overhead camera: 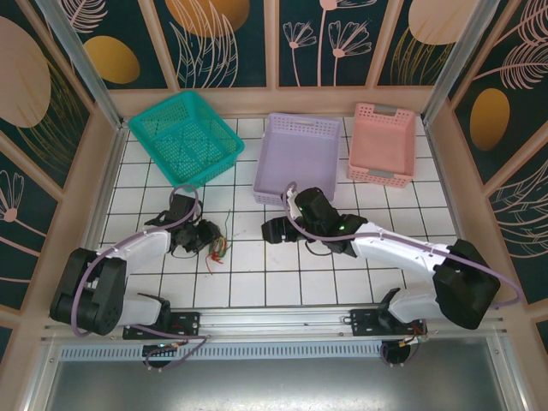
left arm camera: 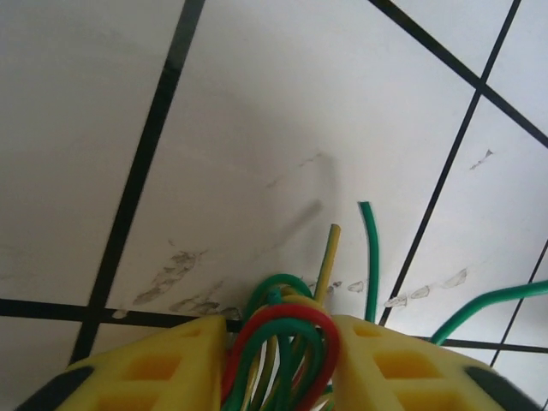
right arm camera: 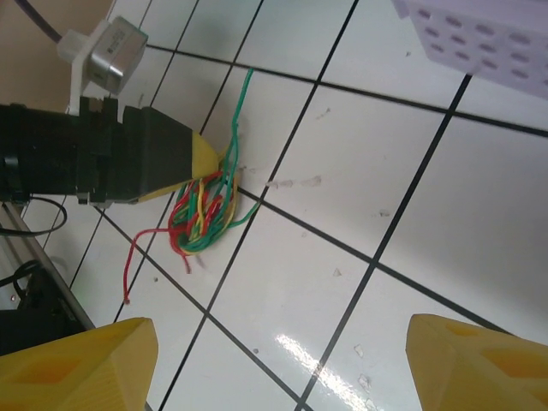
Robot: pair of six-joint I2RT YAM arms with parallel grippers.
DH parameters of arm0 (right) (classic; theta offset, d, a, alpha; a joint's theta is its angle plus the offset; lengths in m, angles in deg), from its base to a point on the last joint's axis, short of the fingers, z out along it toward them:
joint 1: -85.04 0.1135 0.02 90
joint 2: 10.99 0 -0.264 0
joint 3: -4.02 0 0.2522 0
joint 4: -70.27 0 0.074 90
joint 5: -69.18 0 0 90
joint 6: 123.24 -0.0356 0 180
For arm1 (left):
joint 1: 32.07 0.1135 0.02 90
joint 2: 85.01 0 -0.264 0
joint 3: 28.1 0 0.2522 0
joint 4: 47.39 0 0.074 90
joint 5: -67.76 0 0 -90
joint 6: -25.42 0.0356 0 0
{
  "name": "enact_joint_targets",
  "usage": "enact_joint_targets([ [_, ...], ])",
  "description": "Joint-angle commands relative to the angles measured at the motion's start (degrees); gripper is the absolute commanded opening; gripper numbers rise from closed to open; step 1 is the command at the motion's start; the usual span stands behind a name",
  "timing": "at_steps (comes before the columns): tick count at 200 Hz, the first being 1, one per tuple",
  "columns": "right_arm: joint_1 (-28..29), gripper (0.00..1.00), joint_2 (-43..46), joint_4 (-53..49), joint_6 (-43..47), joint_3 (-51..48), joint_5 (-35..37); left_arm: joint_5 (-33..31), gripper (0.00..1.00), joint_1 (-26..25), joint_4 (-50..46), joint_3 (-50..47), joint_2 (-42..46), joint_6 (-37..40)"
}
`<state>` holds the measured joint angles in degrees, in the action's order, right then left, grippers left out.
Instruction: Untangle the cables
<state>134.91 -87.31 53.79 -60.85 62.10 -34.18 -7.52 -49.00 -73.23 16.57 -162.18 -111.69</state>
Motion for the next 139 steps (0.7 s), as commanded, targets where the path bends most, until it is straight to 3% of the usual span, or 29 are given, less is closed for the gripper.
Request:
enact_joint_targets([
  [1, -0.3, 0.77, -1.5, 1.2, -1.1, 1.1, -3.1, -0.5, 0.12, -0.8, 2.6, -2.0, -0.8, -1.0],
  [13, -0.3, 0.77, -1.9, 1.3, -1.2, 1.3, -3.7, -0.8, 0.00, -1.3, 3.9, -2.4, 0.3, -2.2],
  [58, -2.2, 0.78, -3.3, 0.3, -6.4, 5.0, -6.5, -3.3, 0.00, -5.0, 4.3, 5.0, 8.0, -6.9],
  [88, -4.5, 0.84, -6.8, 1.0, -12.5, 9.7, -8.3, -3.9, 0.00, -8.5, 1.9, 14.5, 5.1, -8.0],
  [139, -6.5, 0.82, -10.7, 5.6, -26.6, 13.7, -8.3, -5.7, 0.00, -14.9, 1.4, 23.4, -0.8, -9.8],
])
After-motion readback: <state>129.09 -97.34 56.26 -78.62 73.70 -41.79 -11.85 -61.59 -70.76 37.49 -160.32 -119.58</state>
